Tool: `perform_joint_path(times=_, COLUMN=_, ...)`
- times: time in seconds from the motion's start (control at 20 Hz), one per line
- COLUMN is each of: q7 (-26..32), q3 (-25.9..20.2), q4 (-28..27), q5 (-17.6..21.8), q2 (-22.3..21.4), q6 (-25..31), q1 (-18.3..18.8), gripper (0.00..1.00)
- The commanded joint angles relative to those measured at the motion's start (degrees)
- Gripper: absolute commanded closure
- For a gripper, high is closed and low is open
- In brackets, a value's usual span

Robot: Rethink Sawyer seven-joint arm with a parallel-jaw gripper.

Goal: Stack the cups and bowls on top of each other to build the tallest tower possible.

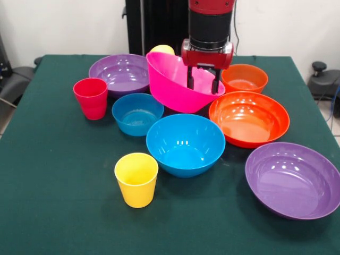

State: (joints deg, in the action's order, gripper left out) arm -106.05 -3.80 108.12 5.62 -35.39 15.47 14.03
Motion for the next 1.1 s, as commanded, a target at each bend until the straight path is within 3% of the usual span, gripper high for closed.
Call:
perform_joint_path(times=0.05, q7=-5.4, q3=-1.1, q4=1.8, q5=3.1, q2=0.9, q6=-3.6, q1=-0.5, gripper=0.0)
perform_joint_path(times=0.5, q7=-6.2, q3=-1.4, q4=3.5, q5=4.0, q2=1.2, q6=-8.2, q1=0.1, gripper=0.0)
perform_joint_path(times=0.85, q7=-7.2, q3=-2.1, q4=5.3, q5=-0.1, q2=-6.6, q6=0.4, q1=-2.8, gripper=0.0)
perform_joint_path(times=1.1, q7=-7.9, q3=-1.6, q4=4.7, q5=-1.3, q2=-7.5, q6=2.3, q1=-4.6, gripper=0.0)
